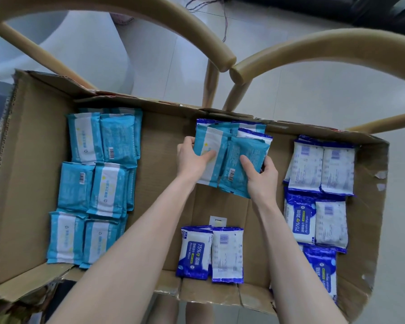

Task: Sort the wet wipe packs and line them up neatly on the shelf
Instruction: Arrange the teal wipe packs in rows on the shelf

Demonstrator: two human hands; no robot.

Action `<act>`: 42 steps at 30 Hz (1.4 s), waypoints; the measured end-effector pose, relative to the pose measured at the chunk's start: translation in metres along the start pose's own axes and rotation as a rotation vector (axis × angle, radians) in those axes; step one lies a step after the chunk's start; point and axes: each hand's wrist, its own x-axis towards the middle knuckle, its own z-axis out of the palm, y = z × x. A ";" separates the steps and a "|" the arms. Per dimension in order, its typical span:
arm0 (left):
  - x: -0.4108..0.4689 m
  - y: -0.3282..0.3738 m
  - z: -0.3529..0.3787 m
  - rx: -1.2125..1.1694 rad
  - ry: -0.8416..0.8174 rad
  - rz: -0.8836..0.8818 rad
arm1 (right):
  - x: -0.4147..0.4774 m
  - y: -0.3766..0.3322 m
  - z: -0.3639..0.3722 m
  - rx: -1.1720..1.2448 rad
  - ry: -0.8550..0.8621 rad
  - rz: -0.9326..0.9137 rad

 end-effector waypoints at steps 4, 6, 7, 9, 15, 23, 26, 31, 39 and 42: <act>-0.004 0.000 0.004 -0.038 0.042 -0.005 | 0.001 0.001 -0.001 0.000 -0.004 0.006; -0.005 0.002 0.004 -0.068 0.038 -0.019 | 0.002 0.001 -0.001 0.001 -0.006 0.007; -0.005 0.002 0.003 -0.061 0.030 -0.026 | 0.002 0.000 -0.001 0.002 -0.008 0.007; -0.004 0.003 0.000 -0.038 -0.006 -0.030 | 0.002 -0.001 -0.001 -0.001 -0.012 0.006; -0.028 0.004 -0.013 -0.135 -0.073 0.015 | -0.009 -0.010 -0.003 0.064 -0.058 0.005; -0.080 -0.020 -0.081 -0.335 -0.057 0.051 | -0.058 -0.026 0.026 0.242 -0.234 0.104; -0.091 -0.034 -0.119 -0.290 -0.037 -0.028 | -0.084 -0.023 0.057 0.263 -0.294 0.192; -0.107 -0.064 -0.164 -0.286 -0.031 -0.141 | -0.117 -0.002 0.097 0.170 -0.349 0.267; -0.045 -0.092 -0.259 -0.145 -0.032 -0.057 | -0.135 0.008 0.210 0.100 -0.301 0.194; -0.014 -0.103 -0.282 -0.078 -0.003 -0.032 | -0.135 0.015 0.249 0.065 -0.266 0.167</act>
